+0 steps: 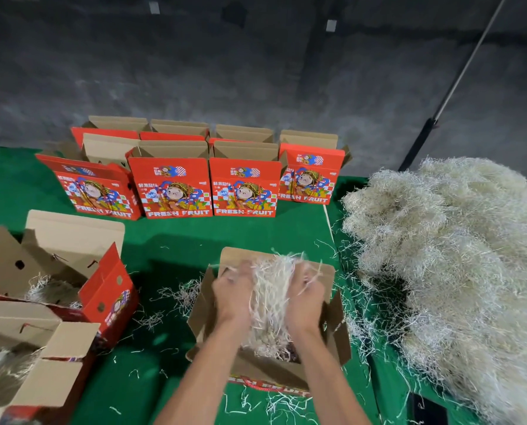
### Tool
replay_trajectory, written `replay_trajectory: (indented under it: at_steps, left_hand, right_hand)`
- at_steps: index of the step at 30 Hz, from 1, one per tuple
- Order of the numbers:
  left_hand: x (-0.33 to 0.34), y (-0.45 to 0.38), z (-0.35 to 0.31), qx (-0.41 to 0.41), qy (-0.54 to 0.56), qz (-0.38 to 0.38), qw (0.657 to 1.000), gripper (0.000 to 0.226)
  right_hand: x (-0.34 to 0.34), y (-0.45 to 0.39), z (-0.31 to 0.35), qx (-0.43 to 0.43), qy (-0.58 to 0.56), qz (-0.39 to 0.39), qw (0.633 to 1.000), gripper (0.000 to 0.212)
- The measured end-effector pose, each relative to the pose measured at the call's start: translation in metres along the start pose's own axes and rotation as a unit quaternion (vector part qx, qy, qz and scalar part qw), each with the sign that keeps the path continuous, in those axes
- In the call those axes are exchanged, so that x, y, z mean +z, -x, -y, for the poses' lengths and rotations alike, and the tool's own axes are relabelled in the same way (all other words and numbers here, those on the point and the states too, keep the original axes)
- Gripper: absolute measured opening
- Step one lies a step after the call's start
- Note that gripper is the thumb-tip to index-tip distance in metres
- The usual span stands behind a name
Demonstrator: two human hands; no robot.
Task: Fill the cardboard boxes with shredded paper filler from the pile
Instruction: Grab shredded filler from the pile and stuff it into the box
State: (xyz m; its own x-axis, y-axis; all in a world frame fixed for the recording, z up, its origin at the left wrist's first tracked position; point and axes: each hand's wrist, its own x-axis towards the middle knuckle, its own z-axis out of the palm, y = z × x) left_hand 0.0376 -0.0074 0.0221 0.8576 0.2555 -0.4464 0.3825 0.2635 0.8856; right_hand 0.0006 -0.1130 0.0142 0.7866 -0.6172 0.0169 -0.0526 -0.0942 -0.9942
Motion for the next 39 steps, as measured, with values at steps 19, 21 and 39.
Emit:
replay_trajectory:
  at_steps: [19,21,39]
  left_hand:
    - [-0.004,0.002,0.000,0.100,-0.082,-0.016,0.992,0.039]
    - [-0.031,-0.018,-0.017,0.100,-0.026,-0.054,0.993,0.047]
    - [-0.037,0.007,-0.019,0.119,-0.368,0.124,0.914,0.085]
  right_hand:
    - [-0.022,-0.017,0.000,-0.009,0.036,-0.018,0.999,0.066]
    - [-0.052,-0.042,-0.006,0.037,-0.005,-0.077,0.996,0.058]
    - [-0.042,-0.016,0.028,-0.053,0.015,0.083,0.995,0.053]
